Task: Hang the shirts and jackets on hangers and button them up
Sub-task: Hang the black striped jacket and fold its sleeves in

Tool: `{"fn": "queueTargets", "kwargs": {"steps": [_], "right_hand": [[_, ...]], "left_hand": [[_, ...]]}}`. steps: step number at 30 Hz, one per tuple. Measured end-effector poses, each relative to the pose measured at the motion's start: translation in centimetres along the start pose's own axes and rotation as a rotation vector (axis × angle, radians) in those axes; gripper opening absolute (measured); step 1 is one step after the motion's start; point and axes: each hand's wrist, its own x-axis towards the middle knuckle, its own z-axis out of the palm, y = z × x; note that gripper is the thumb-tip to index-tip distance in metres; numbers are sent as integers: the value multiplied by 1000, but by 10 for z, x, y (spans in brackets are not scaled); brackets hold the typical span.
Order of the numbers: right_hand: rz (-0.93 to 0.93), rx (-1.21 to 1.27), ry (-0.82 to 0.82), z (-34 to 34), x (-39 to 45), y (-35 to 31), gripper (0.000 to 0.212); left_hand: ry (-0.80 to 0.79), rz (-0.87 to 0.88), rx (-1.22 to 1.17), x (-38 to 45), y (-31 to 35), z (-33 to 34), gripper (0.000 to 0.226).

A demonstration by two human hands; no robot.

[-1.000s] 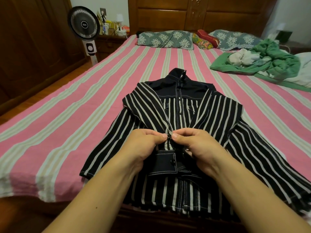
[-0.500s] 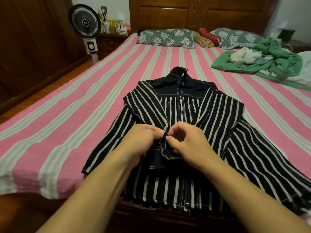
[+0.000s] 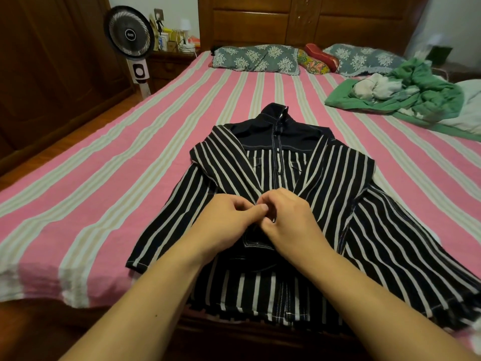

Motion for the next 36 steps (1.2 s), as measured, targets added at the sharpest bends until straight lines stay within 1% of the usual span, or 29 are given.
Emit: {"fn": "queueTargets", "kwargs": {"steps": [2, 3, 5, 7, 10, 13, 17, 22, 25, 31, 33, 36], "right_hand": [[-5, 45, -12, 1, -1, 0, 23], [17, 106, -17, 0, -2, 1, 26], [100, 243, -25, -4, -3, 4, 28], [116, 291, -20, -8, -3, 8, 22], [2, 238, 30, -12, -2, 10, 15], [-125, 107, 53, -9, -1, 10, 15], [-195, -41, 98, -6, 0, 9, 13], [-208, -90, 142, -1, -3, 6, 8], [-198, -118, 172, 2, -4, 4, 10], [-180, -100, 195, 2, -5, 2, 11], [-191, -95, 174, 1, -4, 4, 14], [-234, -149, 135, 3, -3, 3, 14]], "left_hand": [[61, -15, -55, 1, -3, 1, 25], [65, -35, -89, 2, -5, 0, 25], [27, -59, -169, 4, -8, -4, 27], [3, -62, -214, 4, -9, -6, 28], [11, -42, -177, 5, -11, -3, 30], [10, -43, -171, 6, -11, -2, 35], [21, -11, -151, 6, -6, -3, 35], [22, 22, -103, 6, -7, -4, 28], [50, 43, -108, 6, -7, -4, 26], [81, 11, -219, 5, -8, 0, 24], [69, -14, -261, 6, -12, 0, 25], [66, -22, -259, 7, -16, 4, 34]]}}
